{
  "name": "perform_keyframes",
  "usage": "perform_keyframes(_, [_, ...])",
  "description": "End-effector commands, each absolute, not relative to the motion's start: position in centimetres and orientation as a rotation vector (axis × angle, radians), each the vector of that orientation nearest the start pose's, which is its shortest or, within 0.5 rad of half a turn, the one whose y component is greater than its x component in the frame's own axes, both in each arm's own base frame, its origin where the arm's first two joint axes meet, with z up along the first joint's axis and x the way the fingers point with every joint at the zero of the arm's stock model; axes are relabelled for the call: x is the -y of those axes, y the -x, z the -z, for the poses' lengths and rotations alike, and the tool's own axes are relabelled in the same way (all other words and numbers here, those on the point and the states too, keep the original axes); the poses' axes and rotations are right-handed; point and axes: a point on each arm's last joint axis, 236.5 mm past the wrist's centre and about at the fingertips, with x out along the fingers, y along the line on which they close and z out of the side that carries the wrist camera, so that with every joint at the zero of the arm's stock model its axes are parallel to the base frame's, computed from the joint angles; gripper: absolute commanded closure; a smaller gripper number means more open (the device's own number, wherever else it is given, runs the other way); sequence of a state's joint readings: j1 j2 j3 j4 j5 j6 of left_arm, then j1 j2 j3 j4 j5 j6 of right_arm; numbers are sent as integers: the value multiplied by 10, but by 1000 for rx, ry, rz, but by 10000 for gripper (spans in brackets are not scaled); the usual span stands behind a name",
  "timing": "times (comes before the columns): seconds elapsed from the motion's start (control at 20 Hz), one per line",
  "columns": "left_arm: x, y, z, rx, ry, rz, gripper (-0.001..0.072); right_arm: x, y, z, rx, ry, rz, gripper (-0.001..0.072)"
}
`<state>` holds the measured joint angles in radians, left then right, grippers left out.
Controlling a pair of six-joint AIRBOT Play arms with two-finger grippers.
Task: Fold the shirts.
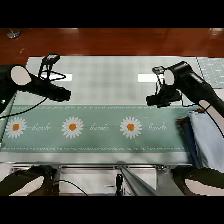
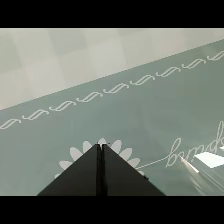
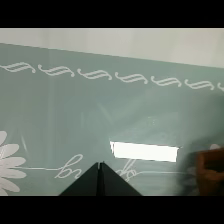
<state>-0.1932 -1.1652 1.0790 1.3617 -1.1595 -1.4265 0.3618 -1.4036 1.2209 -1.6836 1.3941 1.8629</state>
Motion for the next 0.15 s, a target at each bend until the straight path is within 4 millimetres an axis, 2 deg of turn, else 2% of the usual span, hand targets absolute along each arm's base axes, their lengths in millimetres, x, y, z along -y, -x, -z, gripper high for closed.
perform_keyframes(0.0, [113,-344,-25,-1236,-53,372,678,-97,-330,24,-1539,155,13,696])
perform_keyframes(0.1, [113,-344,-25,-1236,-53,372,678,-97,-330,24,-1539,155,13,696])
